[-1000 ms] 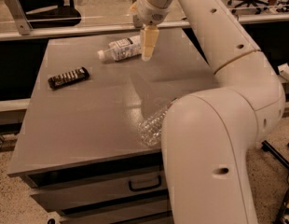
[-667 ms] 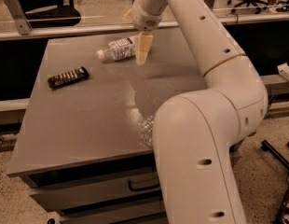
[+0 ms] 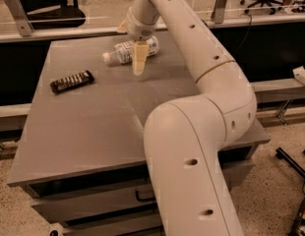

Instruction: Pick blue plastic bottle

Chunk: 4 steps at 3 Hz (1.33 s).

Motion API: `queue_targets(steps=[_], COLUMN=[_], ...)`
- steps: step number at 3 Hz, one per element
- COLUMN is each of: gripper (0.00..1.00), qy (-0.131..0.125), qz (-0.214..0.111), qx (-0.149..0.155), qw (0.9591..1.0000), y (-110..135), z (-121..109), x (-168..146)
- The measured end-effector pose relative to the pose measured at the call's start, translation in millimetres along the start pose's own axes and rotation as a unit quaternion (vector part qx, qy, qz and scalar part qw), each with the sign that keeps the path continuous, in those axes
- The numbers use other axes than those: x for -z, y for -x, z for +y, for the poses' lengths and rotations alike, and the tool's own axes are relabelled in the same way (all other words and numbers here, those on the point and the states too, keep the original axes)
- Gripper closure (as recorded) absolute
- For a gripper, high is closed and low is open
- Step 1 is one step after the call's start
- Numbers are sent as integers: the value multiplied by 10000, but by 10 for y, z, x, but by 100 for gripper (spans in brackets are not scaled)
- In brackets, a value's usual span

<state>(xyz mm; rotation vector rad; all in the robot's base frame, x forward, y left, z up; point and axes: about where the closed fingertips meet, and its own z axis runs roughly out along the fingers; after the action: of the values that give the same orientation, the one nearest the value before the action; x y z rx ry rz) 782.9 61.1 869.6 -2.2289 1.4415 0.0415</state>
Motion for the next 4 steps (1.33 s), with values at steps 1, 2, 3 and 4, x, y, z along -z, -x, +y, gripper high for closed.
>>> queue_targets(steps=[1, 2, 3, 4], gripper=[16, 39, 63, 86], qy=[166, 279, 304, 211], qz=[62, 99, 116, 142], qx=[162, 305, 403, 442], qw=[9997, 9991, 9987, 9987], y=[65, 111, 140, 137], z=[2, 12, 7, -21], x=[-165, -248, -244, -157])
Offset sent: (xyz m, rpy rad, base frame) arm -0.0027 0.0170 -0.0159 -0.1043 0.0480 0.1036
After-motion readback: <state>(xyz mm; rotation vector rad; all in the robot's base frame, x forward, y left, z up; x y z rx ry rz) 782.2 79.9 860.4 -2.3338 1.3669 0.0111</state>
